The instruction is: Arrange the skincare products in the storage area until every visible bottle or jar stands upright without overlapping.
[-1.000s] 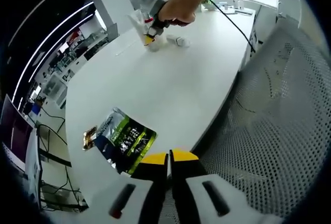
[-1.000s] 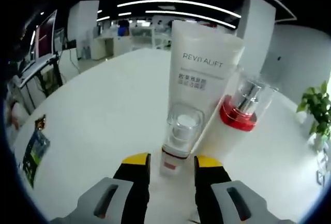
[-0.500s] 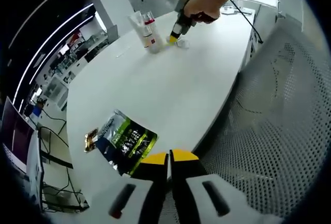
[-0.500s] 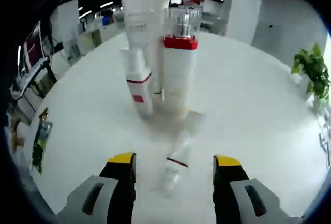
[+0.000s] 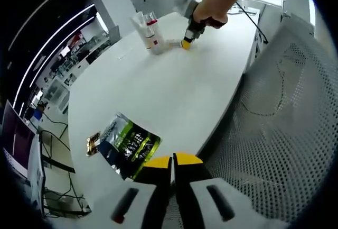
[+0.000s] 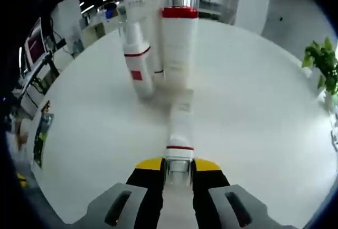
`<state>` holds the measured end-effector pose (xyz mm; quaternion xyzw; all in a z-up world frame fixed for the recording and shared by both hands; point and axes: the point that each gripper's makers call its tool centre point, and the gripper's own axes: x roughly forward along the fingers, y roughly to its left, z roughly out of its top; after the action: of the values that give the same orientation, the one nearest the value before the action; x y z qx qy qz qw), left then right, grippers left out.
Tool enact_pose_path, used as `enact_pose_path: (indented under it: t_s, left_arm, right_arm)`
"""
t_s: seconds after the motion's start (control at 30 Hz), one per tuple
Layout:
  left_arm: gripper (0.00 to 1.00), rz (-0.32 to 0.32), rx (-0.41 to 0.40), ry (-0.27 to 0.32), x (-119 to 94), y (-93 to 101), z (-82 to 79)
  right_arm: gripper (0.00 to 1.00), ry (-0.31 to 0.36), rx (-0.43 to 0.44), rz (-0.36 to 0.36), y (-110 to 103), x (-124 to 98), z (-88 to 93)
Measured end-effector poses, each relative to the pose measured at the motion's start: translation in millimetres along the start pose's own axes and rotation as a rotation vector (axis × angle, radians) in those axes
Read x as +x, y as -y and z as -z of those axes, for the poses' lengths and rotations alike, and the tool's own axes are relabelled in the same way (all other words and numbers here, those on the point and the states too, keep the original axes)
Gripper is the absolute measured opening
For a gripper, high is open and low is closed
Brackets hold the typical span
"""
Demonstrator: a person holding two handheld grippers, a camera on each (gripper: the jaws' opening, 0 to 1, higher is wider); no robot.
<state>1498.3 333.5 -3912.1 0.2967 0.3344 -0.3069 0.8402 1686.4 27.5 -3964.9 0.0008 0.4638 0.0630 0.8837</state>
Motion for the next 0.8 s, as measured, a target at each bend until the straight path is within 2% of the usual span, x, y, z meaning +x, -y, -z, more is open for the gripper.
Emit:
enact_pose_path:
  t_s: [0.07,0.27,0.33,0.63,0.73,0.8]
  left_arm:
    - [0.0,-0.002,0.002,0.004,0,-0.1,-0.6]
    - [0.01,-0.013,0.003,0.021,-2,-2.9,-3.4]
    - [0.02,-0.019,0.003,0.029,-3,-4.3,-4.7]
    - [0.08,-0.029,0.004,0.041,-4,-6.7,-6.0]
    - [0.13,-0.033,0.002,0.043,-4,-7.5,-6.4]
    - [0.17,-0.046,0.006,0.056,-5,-8.7,-8.2]
  right_arm:
    - [0.14,0.002,0.011,-0.019,-2,-3,2.6]
    - [0.14,0.037,-0.002,-0.135,-34,-22,12.8]
    - [0.14,0.061,-0.014,-0.226,-56,-33,17.5]
    - [0.14,0.028,-0.146,-0.456,-127,-73,49.2]
    - [0.14,0.019,-0.224,-0.55,-156,-88,56.9]
    - [0.14,0.005,-0.297,-0.643,-185,-103,65.4]
